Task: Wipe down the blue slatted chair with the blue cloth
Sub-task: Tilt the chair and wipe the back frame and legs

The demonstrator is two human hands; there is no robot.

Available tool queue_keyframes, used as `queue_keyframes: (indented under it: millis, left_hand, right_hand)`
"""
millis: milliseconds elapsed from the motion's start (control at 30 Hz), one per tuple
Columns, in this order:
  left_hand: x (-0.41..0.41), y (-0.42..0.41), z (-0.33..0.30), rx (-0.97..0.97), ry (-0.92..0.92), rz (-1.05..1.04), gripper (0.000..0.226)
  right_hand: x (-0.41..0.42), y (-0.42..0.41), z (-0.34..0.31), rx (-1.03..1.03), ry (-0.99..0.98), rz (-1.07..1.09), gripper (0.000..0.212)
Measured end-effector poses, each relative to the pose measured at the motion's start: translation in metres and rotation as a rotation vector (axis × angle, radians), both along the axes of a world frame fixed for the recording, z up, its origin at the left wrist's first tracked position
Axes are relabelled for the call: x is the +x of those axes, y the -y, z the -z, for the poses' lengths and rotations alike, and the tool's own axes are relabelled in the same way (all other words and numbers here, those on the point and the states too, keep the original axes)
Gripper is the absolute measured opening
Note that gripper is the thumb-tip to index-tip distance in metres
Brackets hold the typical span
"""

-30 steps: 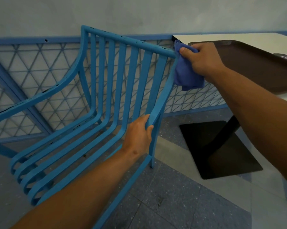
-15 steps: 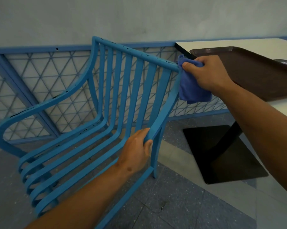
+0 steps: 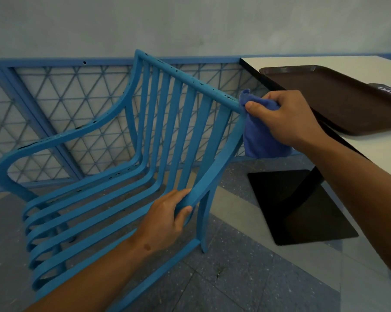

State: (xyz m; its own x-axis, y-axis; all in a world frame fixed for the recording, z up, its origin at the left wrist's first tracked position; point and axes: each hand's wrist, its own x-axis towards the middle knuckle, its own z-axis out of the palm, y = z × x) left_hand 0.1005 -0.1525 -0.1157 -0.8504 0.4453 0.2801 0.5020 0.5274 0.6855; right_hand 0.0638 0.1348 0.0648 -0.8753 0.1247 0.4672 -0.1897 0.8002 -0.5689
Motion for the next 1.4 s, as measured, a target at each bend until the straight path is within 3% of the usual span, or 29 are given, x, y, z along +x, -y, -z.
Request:
queue_keyframes:
  millis: [333, 567, 800, 1000, 1133, 1400]
  left_hand:
    - [0.031, 0.052, -0.002, -0.036, 0.012, 0.066, 0.035]
    - [0.039, 0.020, -0.027, 0.146, 0.054, 0.012, 0.008]
    - [0.013, -0.038, -0.081, 0.366, 0.269, -0.048, 0.013]
    - [-0.001, -0.038, -0.078, 0.382, 0.491, -0.016, 0.019]
    - [0.006, -0.037, -0.067, 0.406, 0.504, -0.029, 0.034]
    - [0.021, -0.032, -0.053, 0.441, 0.439, -0.047, 0.038]
  right_hand:
    - [0.049, 0.030, 0.000, -0.067, 0.022, -0.071, 0.039]
    - [0.075, 0.035, -0.004, -0.022, 0.066, -0.139, 0.039]
    - [0.069, 0.040, -0.030, 0.074, 0.283, -0.085, 0.029]
    - [0.029, 0.043, -0.039, 0.046, 0.474, -0.038, 0.048]
    - [0.010, 0.053, -0.042, 0.078, 0.471, -0.045, 0.048]
    - [0.033, 0.053, -0.034, 0.256, 0.335, -0.093, 0.055]
